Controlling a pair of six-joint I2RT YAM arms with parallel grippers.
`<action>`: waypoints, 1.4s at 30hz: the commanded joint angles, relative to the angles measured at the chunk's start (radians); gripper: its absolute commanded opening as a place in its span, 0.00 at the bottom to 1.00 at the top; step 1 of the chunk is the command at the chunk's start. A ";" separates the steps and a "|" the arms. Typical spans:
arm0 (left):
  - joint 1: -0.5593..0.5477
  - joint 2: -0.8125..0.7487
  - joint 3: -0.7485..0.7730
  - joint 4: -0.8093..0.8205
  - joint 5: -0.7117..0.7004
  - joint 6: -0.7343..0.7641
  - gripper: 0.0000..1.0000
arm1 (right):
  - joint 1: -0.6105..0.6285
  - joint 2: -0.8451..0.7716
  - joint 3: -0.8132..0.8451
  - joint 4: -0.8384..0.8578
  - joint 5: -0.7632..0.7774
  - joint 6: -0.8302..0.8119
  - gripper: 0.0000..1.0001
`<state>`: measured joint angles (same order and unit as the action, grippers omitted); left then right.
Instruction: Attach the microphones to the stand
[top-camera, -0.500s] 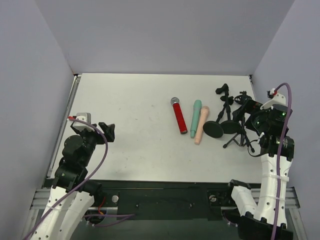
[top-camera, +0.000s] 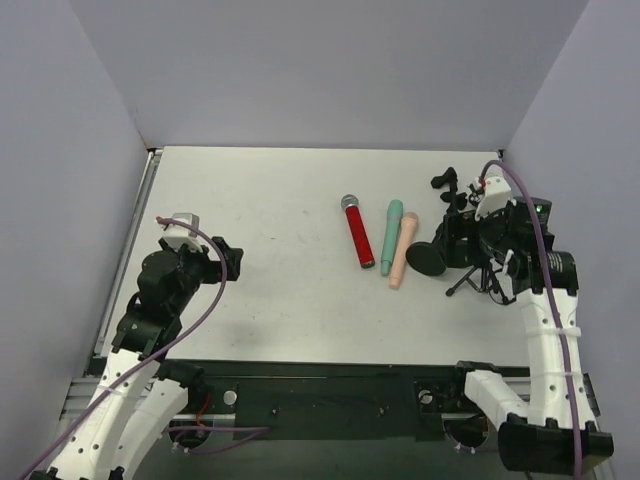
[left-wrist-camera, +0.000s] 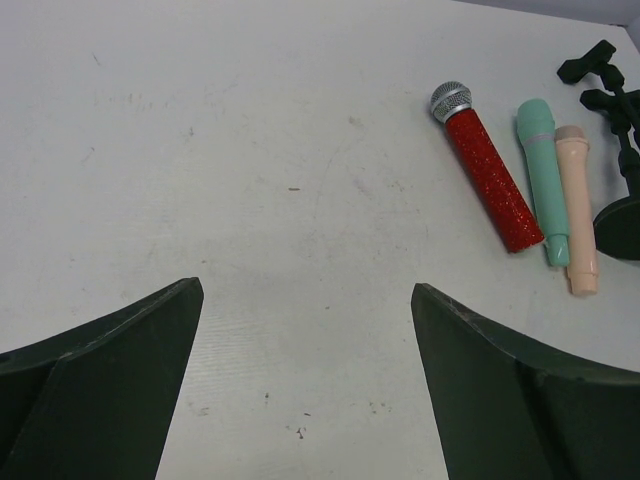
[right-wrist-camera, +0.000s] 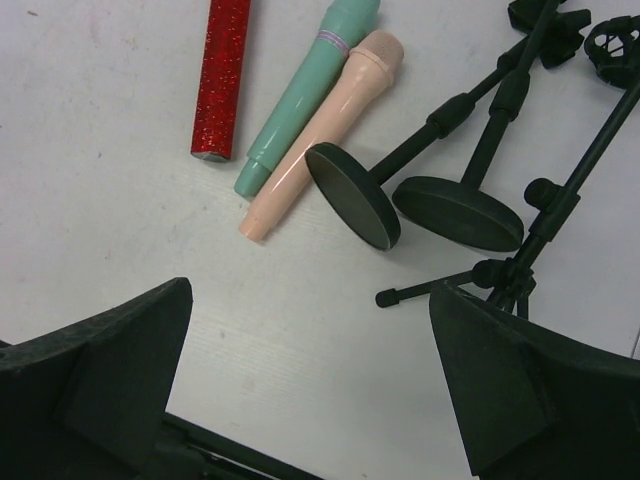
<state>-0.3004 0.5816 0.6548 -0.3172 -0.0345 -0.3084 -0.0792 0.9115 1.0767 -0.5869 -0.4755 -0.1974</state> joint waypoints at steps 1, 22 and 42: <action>-0.002 0.000 0.008 0.007 0.028 0.018 0.97 | 0.004 0.159 0.120 -0.036 0.087 0.018 0.99; 0.004 0.007 -0.001 0.004 0.035 0.052 0.97 | 0.050 0.911 0.534 -0.028 0.538 0.247 0.65; 0.006 0.007 0.003 0.007 0.099 0.042 0.97 | -0.214 0.955 0.699 -0.209 0.345 0.041 0.49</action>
<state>-0.2993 0.5972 0.6476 -0.3298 0.0444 -0.2710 -0.3126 1.7523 1.7077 -0.6903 -0.1173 -0.1238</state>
